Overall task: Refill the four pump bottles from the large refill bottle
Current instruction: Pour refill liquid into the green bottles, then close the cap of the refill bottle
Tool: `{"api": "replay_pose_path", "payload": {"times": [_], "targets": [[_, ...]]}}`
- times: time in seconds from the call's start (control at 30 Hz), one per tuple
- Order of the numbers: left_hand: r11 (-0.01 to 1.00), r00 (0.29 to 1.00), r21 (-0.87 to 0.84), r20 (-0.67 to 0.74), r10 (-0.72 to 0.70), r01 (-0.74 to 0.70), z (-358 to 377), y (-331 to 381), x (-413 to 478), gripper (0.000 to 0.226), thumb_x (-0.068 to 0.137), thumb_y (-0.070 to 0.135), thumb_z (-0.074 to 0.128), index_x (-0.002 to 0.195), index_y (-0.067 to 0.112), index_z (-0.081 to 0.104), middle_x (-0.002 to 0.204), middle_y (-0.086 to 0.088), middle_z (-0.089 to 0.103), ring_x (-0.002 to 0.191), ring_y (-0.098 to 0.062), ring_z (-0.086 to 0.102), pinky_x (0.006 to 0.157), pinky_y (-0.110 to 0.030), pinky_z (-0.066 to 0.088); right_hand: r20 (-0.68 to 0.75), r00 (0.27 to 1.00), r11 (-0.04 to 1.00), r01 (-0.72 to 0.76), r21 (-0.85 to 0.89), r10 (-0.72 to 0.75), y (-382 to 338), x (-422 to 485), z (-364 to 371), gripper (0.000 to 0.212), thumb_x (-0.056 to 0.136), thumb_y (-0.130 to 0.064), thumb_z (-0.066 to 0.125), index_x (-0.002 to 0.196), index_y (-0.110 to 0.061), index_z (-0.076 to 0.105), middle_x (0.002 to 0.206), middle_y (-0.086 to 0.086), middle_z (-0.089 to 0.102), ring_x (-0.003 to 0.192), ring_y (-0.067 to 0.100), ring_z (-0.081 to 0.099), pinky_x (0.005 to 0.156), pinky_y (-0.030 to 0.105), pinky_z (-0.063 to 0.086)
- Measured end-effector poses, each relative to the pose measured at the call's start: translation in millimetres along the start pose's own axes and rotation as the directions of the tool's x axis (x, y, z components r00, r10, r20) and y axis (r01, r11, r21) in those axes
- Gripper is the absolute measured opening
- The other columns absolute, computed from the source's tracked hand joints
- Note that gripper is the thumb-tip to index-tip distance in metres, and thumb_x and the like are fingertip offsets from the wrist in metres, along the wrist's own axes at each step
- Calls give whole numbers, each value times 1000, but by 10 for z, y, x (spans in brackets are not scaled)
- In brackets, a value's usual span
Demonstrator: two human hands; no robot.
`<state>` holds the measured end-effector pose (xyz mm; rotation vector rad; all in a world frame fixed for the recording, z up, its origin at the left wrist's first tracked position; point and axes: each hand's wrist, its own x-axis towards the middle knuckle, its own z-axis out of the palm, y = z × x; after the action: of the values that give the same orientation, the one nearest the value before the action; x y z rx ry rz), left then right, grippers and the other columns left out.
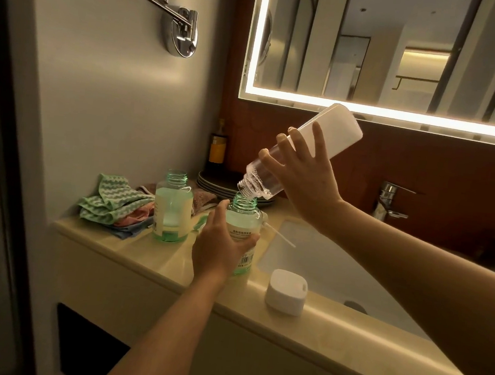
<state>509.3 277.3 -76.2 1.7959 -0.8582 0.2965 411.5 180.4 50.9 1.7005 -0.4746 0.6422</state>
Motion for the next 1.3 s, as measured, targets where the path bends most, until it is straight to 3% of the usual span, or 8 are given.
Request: {"api": "replay_pose_path", "payload": {"times": [0.23,0.37,0.6,0.73,0.8,0.93,1.13,1.3], "targets": [[1000,1000,7,-10,5,-4,6,-1,0,85,69,51,71,139,21,32,134,-2,49,116,-22,52,86,-40,50,7,998,997,-62,40,62,-44,-30,-11,69,57,-40,82,120,-30,55,123,6,60,118,28,54,105,53,32],[1000,1000,7,-11,4,-4,13,-13,1,85,69,50,72,139,22,31,134,-1,49,116,-21,52,85,-38,50,209,952,886,-289,362,225,-74,-143,-37,65,73,-17,72,131,-23,43,131,13,48,126,35,41,110,58,18],[1000,999,-9,34,10,-9,-23,-11,19,86,69,47,74,138,21,30,135,-3,47,117,-23,50,86,-41,50,670,671,243,-741,626,318,126,-552,34,59,75,-19,70,124,-25,38,117,7,51,110,29,46,96,45,37],[999,995,-32,104,1,3,-71,10,38,89,69,49,73,141,20,28,139,-6,43,121,-25,47,90,-41,48,794,567,-296,-737,608,220,212,-999,-38,67,69,-17,79,123,-19,40,110,7,53,99,22,53,79,33,47],[999,992,-33,129,0,4,-95,28,38,98,67,55,71,144,20,22,144,-8,39,127,-27,42,96,-44,45,811,565,-428,-702,570,154,214,-1225,-104,71,70,-19,78,128,-19,37,109,5,51,98,20,53,69,24,45],[998,995,-57,96,39,-33,-128,99,-21,106,63,70,57,147,23,12,150,-6,29,137,-24,28,104,-45,37,819,553,-482,-681,551,154,182,-1507,-174,78,70,-29,76,134,-19,33,117,5,53,103,21,54,75,28,45],[887,877,0,-151,457,-462,-142,181,-301,64,83,52,52,133,14,37,133,-11,46,122,-20,42,101,-36,39,820,569,-491,-698,521,62,215,-1531,-238,79,70,-36,74,135,-22,32,120,6,54,103,20,54,75,27,44],[853,829,-120,203,521,-508,29,260,-578,49,82,34,64,123,12,51,122,-9,56,114,-22,52,94,-35,45,818,575,-494,-701,515,37,214,-1585,-251,91,63,-44,72,139,-26,26,130,8,49,108,19,50,82,29,42]]}}
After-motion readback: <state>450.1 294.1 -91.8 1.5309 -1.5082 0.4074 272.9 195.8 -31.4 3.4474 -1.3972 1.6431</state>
